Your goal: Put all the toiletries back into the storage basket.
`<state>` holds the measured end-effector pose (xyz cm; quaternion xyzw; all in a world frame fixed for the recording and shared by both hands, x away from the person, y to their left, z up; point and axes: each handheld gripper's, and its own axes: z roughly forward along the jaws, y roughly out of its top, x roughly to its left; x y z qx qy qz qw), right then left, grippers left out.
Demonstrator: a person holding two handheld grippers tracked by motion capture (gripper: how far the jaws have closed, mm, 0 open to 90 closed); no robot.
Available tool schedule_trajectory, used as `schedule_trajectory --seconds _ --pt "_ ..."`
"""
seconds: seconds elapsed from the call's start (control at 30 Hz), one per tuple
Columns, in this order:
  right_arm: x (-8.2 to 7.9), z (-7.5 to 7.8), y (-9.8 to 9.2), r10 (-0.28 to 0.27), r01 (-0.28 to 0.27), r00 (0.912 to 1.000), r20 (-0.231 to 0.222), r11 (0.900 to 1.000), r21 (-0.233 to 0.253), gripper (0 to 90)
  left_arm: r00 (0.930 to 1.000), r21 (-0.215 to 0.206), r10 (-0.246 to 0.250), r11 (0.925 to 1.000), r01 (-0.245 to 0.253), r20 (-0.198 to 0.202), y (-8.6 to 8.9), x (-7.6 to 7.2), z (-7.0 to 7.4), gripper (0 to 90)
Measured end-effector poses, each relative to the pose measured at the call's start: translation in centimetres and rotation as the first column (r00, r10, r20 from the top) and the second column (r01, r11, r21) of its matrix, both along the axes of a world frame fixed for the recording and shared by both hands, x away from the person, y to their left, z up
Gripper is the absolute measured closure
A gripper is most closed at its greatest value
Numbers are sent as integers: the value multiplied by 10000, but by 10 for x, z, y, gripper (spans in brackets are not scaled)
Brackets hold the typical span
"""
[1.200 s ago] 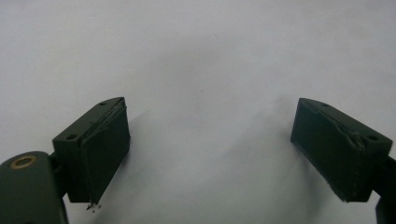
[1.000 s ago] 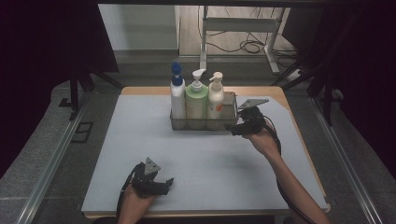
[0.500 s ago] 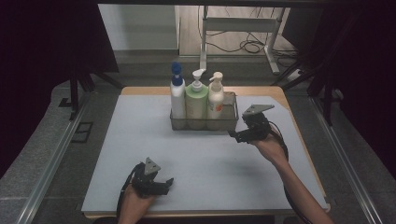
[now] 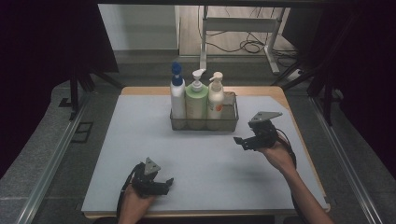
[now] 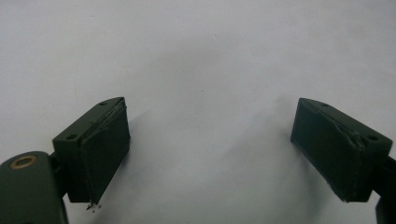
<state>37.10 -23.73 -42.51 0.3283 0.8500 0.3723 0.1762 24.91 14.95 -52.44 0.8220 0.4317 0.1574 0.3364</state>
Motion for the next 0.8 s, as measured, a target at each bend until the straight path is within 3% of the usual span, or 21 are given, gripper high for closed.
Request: schedule_trajectory --seconds 0.4,0.8 --pt "-22 -34 -18 -211 204 9995 -215 9994 -292 129 10000 -6 12 10000 -12 4 0 0 0 115" --pt "-40 -80 -29 -531 517 9961 -698 9984 -219 121 10000 -8 15 10000 -15 -20 0 0 0 115"
